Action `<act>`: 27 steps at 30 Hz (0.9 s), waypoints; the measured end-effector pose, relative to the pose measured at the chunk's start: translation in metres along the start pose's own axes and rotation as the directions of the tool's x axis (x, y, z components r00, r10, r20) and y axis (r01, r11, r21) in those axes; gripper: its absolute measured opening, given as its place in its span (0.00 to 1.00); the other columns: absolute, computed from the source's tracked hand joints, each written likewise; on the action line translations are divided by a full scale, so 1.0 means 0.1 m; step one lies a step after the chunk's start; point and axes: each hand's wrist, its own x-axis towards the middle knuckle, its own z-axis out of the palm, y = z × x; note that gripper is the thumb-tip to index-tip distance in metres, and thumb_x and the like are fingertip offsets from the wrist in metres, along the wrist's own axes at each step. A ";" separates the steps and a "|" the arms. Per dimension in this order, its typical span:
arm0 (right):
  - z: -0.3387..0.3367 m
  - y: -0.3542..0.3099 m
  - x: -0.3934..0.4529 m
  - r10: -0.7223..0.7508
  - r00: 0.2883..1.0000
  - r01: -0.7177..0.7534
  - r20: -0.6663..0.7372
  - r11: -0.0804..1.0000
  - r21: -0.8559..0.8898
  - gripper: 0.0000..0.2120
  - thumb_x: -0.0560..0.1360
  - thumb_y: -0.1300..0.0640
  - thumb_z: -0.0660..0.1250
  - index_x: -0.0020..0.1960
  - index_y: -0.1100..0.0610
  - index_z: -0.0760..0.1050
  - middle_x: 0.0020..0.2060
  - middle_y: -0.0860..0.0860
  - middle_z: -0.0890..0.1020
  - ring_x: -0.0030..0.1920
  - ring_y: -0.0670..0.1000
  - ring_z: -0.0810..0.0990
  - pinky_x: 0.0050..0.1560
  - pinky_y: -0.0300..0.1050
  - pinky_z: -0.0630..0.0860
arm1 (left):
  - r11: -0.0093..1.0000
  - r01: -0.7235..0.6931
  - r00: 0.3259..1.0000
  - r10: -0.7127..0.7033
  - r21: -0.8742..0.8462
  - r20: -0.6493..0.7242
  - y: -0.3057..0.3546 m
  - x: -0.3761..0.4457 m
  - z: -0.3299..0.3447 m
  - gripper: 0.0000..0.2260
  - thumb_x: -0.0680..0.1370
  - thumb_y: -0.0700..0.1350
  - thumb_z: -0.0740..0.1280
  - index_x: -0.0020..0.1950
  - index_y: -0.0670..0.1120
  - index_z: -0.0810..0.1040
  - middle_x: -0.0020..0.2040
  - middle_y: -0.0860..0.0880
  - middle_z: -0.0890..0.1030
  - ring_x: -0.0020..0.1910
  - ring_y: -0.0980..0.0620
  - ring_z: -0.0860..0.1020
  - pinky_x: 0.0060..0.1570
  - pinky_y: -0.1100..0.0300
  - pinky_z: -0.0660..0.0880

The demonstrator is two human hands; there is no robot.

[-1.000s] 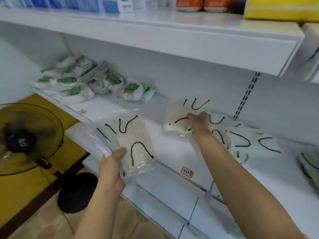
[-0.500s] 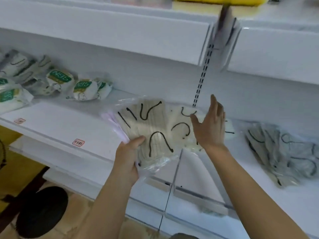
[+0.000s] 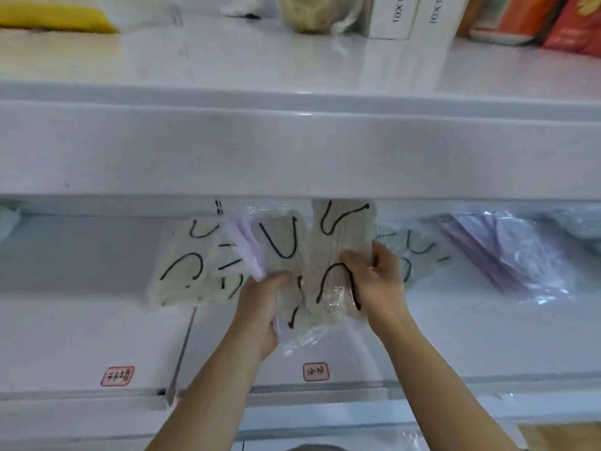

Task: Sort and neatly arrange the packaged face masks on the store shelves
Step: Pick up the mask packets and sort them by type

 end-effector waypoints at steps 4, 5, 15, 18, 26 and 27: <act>-0.35 0.05 0.23 0.022 0.999 -0.021 0.041 1.000 -0.020 0.02 0.77 0.60 0.71 0.47 0.58 0.81 0.37 0.50 0.86 0.38 0.52 0.86 0.35 0.45 0.80 | 0.991 -0.080 0.996 0.074 0.110 0.055 -0.19 -0.03 0.34 0.12 0.76 0.34 0.70 0.58 0.38 0.83 0.53 0.34 0.85 0.54 0.35 0.84 0.58 0.37 0.80; -0.41 0.07 0.28 0.032 0.996 -0.031 0.081 0.999 -0.023 0.03 0.77 0.59 0.72 0.49 0.58 0.82 0.41 0.51 0.87 0.42 0.53 0.87 0.38 0.46 0.82 | 0.988 -0.098 0.994 0.093 0.117 0.048 -0.24 -0.04 0.40 0.11 0.76 0.33 0.70 0.58 0.39 0.83 0.52 0.37 0.86 0.53 0.37 0.85 0.56 0.41 0.82; -0.87 0.13 0.85 -0.006 0.998 0.027 0.062 0.938 -0.347 0.24 0.74 0.53 0.76 0.68 0.56 0.76 0.55 0.47 0.83 0.53 0.51 0.84 0.55 0.54 0.82 | 0.990 -0.051 0.947 0.007 -0.130 -0.322 -0.49 -0.01 0.54 0.13 0.79 0.42 0.70 0.63 0.41 0.79 0.49 0.42 0.83 0.49 0.41 0.81 0.59 0.46 0.78; -1.01 0.08 0.82 -0.154 0.988 0.132 -0.004 0.860 -0.492 0.33 0.77 0.46 0.73 0.77 0.52 0.65 0.60 0.46 0.76 0.56 0.48 0.78 0.56 0.47 0.74 | 0.980 -0.094 0.945 0.032 -0.177 -0.325 -0.52 -0.11 0.60 0.12 0.78 0.40 0.70 0.61 0.40 0.81 0.46 0.42 0.83 0.46 0.41 0.81 0.52 0.50 0.79; -1.61 0.25 0.22 -0.001 0.966 0.074 0.260 0.959 -0.272 0.05 0.79 0.59 0.72 0.46 0.61 0.80 0.33 0.56 0.82 0.31 0.49 0.78 0.31 0.46 0.74 | 0.977 -0.209 0.977 0.207 0.049 0.054 -0.80 -0.29 1.54 0.07 0.77 0.41 0.74 0.55 0.45 0.82 0.45 0.49 0.87 0.44 0.46 0.84 0.45 0.52 0.82; -1.79 0.25 0.30 0.024 0.992 0.008 0.128 0.969 -0.245 0.05 0.79 0.60 0.71 0.46 0.62 0.80 0.33 0.56 0.82 0.32 0.50 0.78 0.31 0.46 0.75 | 0.978 -0.200 0.977 0.194 0.063 0.092 -0.84 -0.30 1.60 0.03 0.80 0.42 0.71 0.53 0.46 0.82 0.42 0.52 0.86 0.42 0.48 0.82 0.43 0.56 0.78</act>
